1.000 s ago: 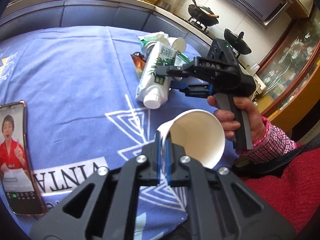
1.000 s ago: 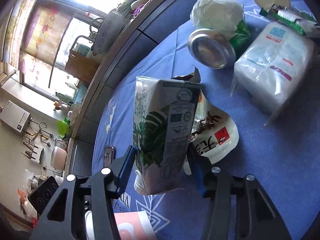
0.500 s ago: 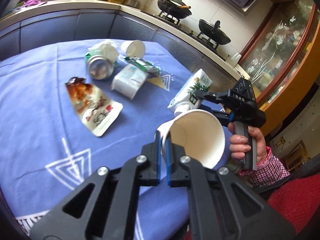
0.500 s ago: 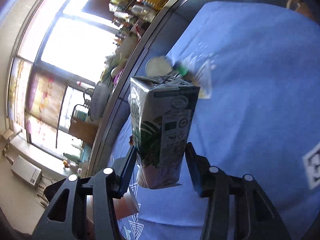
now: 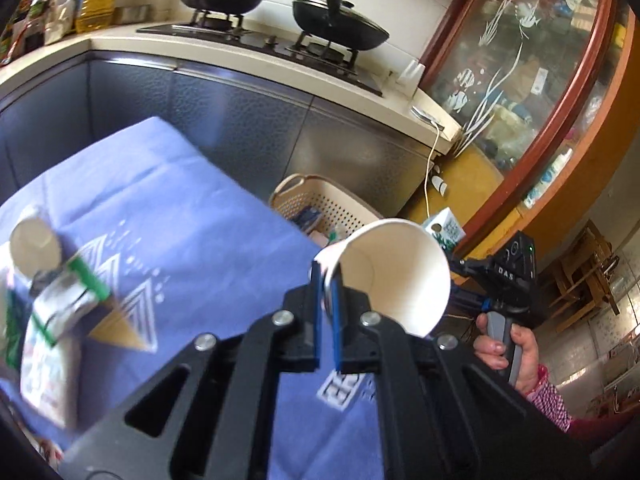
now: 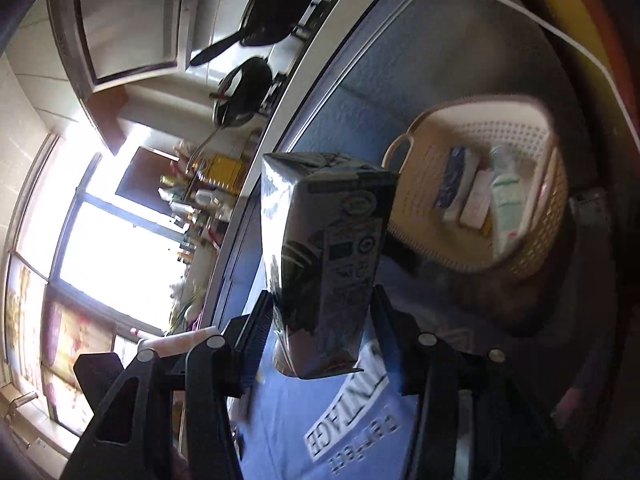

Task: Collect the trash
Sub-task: 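Carry the cup and green carton to the basket and release both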

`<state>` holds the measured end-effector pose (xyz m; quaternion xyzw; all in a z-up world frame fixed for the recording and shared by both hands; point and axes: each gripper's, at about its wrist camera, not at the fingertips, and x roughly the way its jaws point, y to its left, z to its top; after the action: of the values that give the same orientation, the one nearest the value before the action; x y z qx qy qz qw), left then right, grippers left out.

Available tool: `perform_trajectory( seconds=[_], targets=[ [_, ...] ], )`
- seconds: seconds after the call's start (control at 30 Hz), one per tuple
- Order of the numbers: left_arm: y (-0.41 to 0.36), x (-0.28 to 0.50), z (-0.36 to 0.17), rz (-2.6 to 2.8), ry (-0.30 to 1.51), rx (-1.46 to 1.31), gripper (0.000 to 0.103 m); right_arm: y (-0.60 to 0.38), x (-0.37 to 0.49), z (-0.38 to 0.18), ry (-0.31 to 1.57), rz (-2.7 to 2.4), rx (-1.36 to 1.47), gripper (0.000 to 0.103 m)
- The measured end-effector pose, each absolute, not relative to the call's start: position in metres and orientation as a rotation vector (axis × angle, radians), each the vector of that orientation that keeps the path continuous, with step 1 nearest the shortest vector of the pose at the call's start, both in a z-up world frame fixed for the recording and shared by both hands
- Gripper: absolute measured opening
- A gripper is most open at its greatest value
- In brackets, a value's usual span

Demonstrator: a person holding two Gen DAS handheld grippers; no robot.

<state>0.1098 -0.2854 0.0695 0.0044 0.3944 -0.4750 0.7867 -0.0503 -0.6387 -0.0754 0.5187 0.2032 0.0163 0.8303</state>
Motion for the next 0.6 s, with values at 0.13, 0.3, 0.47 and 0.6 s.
perform_trajectory(
  seconds=[0.13,0.3,0.47,0.6],
  targets=[
    [-0.377,0.141,0.064,-1.049,0.874,0.04,0.004,-0.681,-0.052,-0.076,0.414,-0.117,1.006,0.051],
    [-0.472,0.166,0.03,-1.024,0.943,0.118,0.004,-0.699,-0.022,-0.091,0.487,-0.199,0.894,0.051],
    [-0.52,0.183,-0.01,-0.971,1.014,0.171,0.004,-0.704,0.008,-0.121,0.572,-0.222,0.849,0.051],
    [-0.537,0.195,-0.038,-0.913,1.093,0.207,0.007,-0.704,0.027,-0.138,0.612,-0.233,0.843,0.051]
  ],
)
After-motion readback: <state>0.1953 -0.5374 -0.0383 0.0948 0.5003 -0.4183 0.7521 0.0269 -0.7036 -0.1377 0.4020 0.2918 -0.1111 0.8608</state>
